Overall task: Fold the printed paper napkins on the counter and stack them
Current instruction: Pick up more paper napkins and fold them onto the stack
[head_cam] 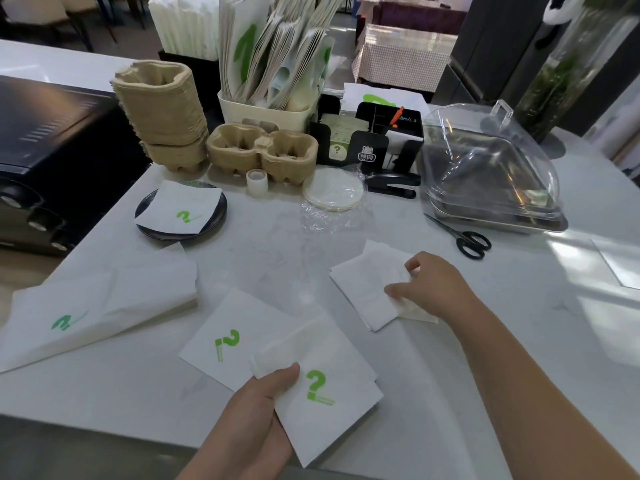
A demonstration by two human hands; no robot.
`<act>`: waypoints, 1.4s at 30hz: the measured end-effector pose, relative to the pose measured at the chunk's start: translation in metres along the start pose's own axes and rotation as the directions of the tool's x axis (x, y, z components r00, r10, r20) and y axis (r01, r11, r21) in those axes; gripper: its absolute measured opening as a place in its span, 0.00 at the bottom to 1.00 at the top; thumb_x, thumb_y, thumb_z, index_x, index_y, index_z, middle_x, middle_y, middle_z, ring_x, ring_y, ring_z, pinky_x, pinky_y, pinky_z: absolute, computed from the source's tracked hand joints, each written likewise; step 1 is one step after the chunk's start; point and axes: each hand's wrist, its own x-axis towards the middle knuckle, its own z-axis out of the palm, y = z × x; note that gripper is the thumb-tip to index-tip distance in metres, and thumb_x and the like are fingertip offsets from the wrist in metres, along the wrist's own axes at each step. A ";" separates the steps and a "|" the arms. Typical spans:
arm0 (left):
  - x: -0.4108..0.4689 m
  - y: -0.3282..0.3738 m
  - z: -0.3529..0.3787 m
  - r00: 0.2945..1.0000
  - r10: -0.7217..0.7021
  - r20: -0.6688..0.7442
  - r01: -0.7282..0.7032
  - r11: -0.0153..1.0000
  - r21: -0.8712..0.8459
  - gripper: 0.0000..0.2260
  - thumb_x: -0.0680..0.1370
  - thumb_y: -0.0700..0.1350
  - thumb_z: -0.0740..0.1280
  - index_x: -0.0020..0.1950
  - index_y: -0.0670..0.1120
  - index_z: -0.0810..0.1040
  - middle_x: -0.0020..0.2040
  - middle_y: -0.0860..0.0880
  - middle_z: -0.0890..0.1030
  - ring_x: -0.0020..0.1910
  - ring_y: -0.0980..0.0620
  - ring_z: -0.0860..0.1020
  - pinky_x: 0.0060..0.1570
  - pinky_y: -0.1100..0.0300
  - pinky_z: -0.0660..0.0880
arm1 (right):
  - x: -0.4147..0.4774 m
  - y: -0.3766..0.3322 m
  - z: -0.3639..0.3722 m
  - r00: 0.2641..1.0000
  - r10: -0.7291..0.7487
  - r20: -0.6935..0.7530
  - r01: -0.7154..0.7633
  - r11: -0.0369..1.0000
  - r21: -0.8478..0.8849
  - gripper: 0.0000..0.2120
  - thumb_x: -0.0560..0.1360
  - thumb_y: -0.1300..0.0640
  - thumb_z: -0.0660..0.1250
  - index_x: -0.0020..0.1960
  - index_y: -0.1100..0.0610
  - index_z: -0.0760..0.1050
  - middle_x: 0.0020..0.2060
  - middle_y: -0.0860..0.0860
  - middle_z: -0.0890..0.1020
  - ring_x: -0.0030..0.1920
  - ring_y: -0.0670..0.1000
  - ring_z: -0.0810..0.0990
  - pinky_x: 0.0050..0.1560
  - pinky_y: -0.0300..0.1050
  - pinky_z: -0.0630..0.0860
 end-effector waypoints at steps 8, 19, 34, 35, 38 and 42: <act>-0.001 0.000 0.003 0.998 -0.055 -0.035 0.057 0.998 0.030 0.16 0.82 0.34 0.59 0.68 0.38 0.78 0.62 0.34 0.84 0.64 0.32 0.80 0.70 0.33 0.68 | 0.006 0.014 -0.008 0.993 -0.073 -0.090 0.094 0.964 0.249 0.08 0.74 0.55 0.71 0.41 0.60 0.79 0.35 0.50 0.78 0.35 0.50 0.74 0.35 0.44 0.68; 0.001 0.001 0.010 0.995 -0.084 -0.051 0.086 0.996 0.034 0.15 0.82 0.35 0.59 0.66 0.39 0.78 0.59 0.35 0.86 0.53 0.33 0.86 0.51 0.38 0.82 | 0.016 0.033 -0.024 0.995 0.048 -0.089 -0.002 0.889 0.457 0.08 0.76 0.55 0.70 0.46 0.60 0.75 0.44 0.54 0.78 0.42 0.54 0.78 0.40 0.50 0.81; 0.001 0.004 0.011 0.994 -0.104 -0.026 0.105 0.994 0.035 0.16 0.82 0.35 0.59 0.67 0.39 0.78 0.59 0.35 0.86 0.54 0.34 0.86 0.46 0.41 0.84 | 0.005 0.017 -0.082 0.998 -0.036 0.043 -0.021 0.482 0.876 0.06 0.79 0.65 0.66 0.45 0.57 0.79 0.39 0.51 0.85 0.35 0.46 0.83 0.31 0.36 0.82; 0.002 0.004 0.011 0.994 -0.104 -0.027 0.105 0.994 0.029 0.16 0.82 0.35 0.59 0.67 0.39 0.78 0.59 0.35 0.86 0.54 0.34 0.86 0.46 0.40 0.84 | 0.002 0.013 -0.091 0.998 -0.043 0.042 -0.019 0.436 0.900 0.06 0.79 0.65 0.66 0.45 0.58 0.79 0.37 0.50 0.86 0.33 0.45 0.84 0.30 0.35 0.81; 0.002 0.004 0.012 0.993 -0.116 -0.022 0.117 0.993 0.010 0.16 0.82 0.34 0.58 0.67 0.39 0.78 0.58 0.34 0.86 0.51 0.33 0.86 0.43 0.38 0.84 | -0.010 0.006 -0.100 0.995 -0.077 0.061 -0.027 0.383 0.923 0.06 0.80 0.64 0.65 0.45 0.58 0.79 0.32 0.48 0.87 0.30 0.43 0.83 0.31 0.35 0.80; 0.002 0.005 0.012 0.994 -0.105 -0.043 0.106 0.994 0.017 0.15 0.82 0.34 0.58 0.65 0.38 0.79 0.56 0.34 0.87 0.51 0.33 0.86 0.47 0.37 0.83 | -0.034 0.003 -0.101 0.985 -0.160 0.069 0.011 0.452 0.892 0.06 0.80 0.60 0.65 0.50 0.57 0.81 0.34 0.47 0.85 0.32 0.42 0.82 0.31 0.36 0.80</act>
